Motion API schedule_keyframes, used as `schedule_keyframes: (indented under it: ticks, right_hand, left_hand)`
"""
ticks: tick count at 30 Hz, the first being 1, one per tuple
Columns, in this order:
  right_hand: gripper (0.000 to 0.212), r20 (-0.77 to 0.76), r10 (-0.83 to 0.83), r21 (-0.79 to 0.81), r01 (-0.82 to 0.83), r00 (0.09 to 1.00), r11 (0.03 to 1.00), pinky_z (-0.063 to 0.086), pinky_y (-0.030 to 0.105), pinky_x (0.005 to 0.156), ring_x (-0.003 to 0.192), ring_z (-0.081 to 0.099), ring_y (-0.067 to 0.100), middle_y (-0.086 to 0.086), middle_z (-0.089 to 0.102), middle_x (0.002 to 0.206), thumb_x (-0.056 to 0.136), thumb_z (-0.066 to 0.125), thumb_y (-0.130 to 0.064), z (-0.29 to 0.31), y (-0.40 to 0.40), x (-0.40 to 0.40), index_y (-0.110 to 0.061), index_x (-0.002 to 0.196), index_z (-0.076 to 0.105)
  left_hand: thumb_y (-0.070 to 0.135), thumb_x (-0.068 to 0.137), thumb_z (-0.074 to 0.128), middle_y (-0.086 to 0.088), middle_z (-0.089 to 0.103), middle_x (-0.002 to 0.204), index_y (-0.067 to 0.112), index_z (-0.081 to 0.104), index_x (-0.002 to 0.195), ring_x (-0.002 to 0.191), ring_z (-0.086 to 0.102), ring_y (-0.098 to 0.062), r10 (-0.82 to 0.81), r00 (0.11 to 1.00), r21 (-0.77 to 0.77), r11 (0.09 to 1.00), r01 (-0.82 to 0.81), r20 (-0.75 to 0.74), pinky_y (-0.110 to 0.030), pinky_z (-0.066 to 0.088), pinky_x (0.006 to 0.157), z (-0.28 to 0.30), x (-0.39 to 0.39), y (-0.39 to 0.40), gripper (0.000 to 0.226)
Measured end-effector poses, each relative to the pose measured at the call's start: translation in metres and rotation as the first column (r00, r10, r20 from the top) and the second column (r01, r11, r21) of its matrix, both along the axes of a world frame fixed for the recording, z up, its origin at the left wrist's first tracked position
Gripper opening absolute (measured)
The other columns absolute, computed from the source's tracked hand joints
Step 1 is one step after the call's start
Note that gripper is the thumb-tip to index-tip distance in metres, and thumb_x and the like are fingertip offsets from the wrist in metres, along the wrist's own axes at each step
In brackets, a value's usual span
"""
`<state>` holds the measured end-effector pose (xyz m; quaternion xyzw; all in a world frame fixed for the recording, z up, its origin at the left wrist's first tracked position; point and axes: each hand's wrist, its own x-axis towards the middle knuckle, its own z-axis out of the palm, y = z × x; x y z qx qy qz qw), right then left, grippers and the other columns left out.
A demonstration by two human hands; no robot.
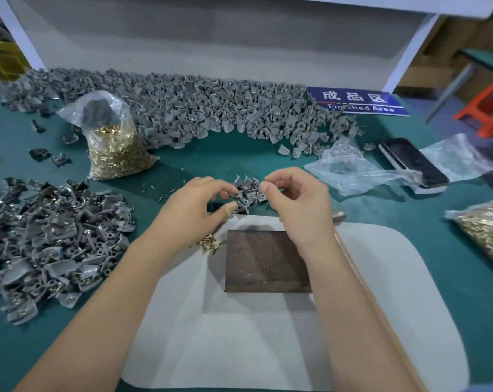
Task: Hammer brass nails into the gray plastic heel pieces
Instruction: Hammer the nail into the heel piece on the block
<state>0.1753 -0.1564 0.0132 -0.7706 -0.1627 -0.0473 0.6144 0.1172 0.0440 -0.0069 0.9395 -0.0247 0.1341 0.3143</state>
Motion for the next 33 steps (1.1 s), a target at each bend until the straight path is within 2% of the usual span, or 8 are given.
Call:
schedule_keyframes:
  ticks: [7, 15, 19, 22, 25, 27, 30, 33]
  right_hand:
    - [0.016, 0.084, 0.019, -0.218, -0.001, 0.996, 0.976, 0.053, 0.015, 0.076, 0.079, 0.066, -0.001, -0.017, 0.074, 0.082, 0.088, 0.077, -0.010, 0.000, 0.004, -0.002, -0.025, 0.095, 0.080]
    - [0.013, 0.115, -0.018, -0.288, 0.050, 0.993, 0.956, 0.052, 0.032, 0.097, 0.102, 0.063, 0.003, -0.013, 0.073, 0.106, 0.097, 0.068, -0.014, 0.007, 0.006, -0.006, -0.025, 0.099, 0.075]
    - [0.012, 0.192, -0.070, -0.459, 0.153, 0.979, 0.875, 0.013, 0.034, 0.124, 0.152, 0.019, 0.020, 0.003, 0.047, 0.157, 0.100, 0.065, -0.019, 0.009, 0.007, -0.006, -0.026, 0.099, 0.075]
    - [0.014, 0.172, -0.018, -0.532, 0.108, 0.985, 0.840, -0.006, 0.033, 0.125, 0.151, 0.033, 0.022, 0.001, 0.067, 0.134, 0.102, 0.062, -0.019, 0.009, 0.008, -0.004, -0.020, 0.102, 0.075]
    - [0.012, 0.175, 0.011, -0.442, 0.068, 0.985, 0.895, 0.019, 0.033, 0.127, 0.106, 0.066, 0.008, -0.018, 0.068, 0.091, 0.102, 0.062, -0.016, 0.007, 0.009, -0.008, -0.023, 0.098, 0.071]
    - [0.024, 0.136, -0.009, -0.324, 0.053, 0.991, 0.945, 0.051, 0.032, 0.102, 0.089, 0.068, 0.003, -0.021, 0.070, 0.085, 0.100, 0.063, -0.014, 0.007, 0.009, -0.011, -0.037, 0.092, 0.064]
    - [0.027, 0.146, -0.024, -0.279, 0.065, 0.989, 0.958, 0.058, 0.036, 0.082, 0.085, 0.071, 0.006, -0.018, 0.072, 0.086, 0.098, 0.065, -0.013, 0.005, 0.008, -0.013, -0.039, 0.091, 0.064]
    - [0.016, 0.130, -0.005, -0.289, 0.043, 0.991, 0.956, 0.058, 0.044, 0.080, 0.082, 0.072, 0.010, -0.015, 0.073, 0.085, 0.098, 0.065, -0.017, 0.004, 0.008, -0.011, -0.033, 0.095, 0.068]
  left_hand:
    - [0.026, 0.096, 0.066, 0.016, 0.060, 0.095, 0.026, 0.070, 0.123, 0.099, 0.054, -0.012, -0.006, 1.000, 0.082, 0.997, 0.006, 0.005, -0.038, 0.050, 0.088, 0.005, 0.000, -0.010, 0.027]
    - [0.020, 0.097, 0.067, 0.003, 0.069, 0.106, 0.024, 0.076, 0.116, 0.107, 0.058, -0.023, 0.042, 0.994, 0.026, 0.999, -0.044, 0.099, -0.041, 0.044, 0.091, 0.011, -0.003, -0.024, 0.021]
    - [0.014, 0.094, 0.072, 0.002, 0.071, 0.126, 0.022, 0.079, 0.110, 0.140, 0.048, -0.024, 0.086, 0.976, -0.019, 0.996, -0.084, 0.201, -0.040, 0.032, 0.113, 0.012, -0.001, -0.028, 0.019]
    - [0.010, 0.097, 0.068, -0.003, 0.070, 0.128, 0.015, 0.076, 0.112, 0.144, 0.044, -0.018, 0.068, 0.972, -0.114, 0.993, -0.043, 0.224, -0.034, 0.009, 0.127, 0.011, 0.000, -0.028, 0.019]
    - [0.012, 0.099, 0.065, 0.007, 0.076, 0.108, 0.018, 0.075, 0.111, 0.105, 0.071, -0.006, 0.121, 0.974, -0.399, 0.916, -0.036, 0.190, -0.027, 0.037, 0.117, 0.013, -0.003, -0.033, 0.017]
    - [0.014, 0.102, 0.061, 0.003, 0.078, 0.104, 0.019, 0.072, 0.112, 0.085, 0.076, -0.010, 0.130, 0.989, -0.657, 0.752, -0.051, 0.073, -0.021, 0.057, 0.084, 0.017, -0.003, -0.037, 0.015]
    - [0.014, 0.104, 0.058, -0.005, 0.078, 0.102, 0.011, 0.068, 0.117, 0.085, 0.077, -0.020, 0.087, 0.996, -0.849, 0.526, -0.060, -0.016, -0.025, 0.061, 0.067, 0.019, -0.003, -0.038, 0.017]
    - [0.016, 0.104, 0.058, -0.006, 0.078, 0.102, 0.012, 0.068, 0.120, 0.087, 0.075, -0.019, 0.055, 0.998, -0.889, 0.457, -0.040, -0.017, -0.027, 0.060, 0.066, 0.020, -0.003, -0.038, 0.019]
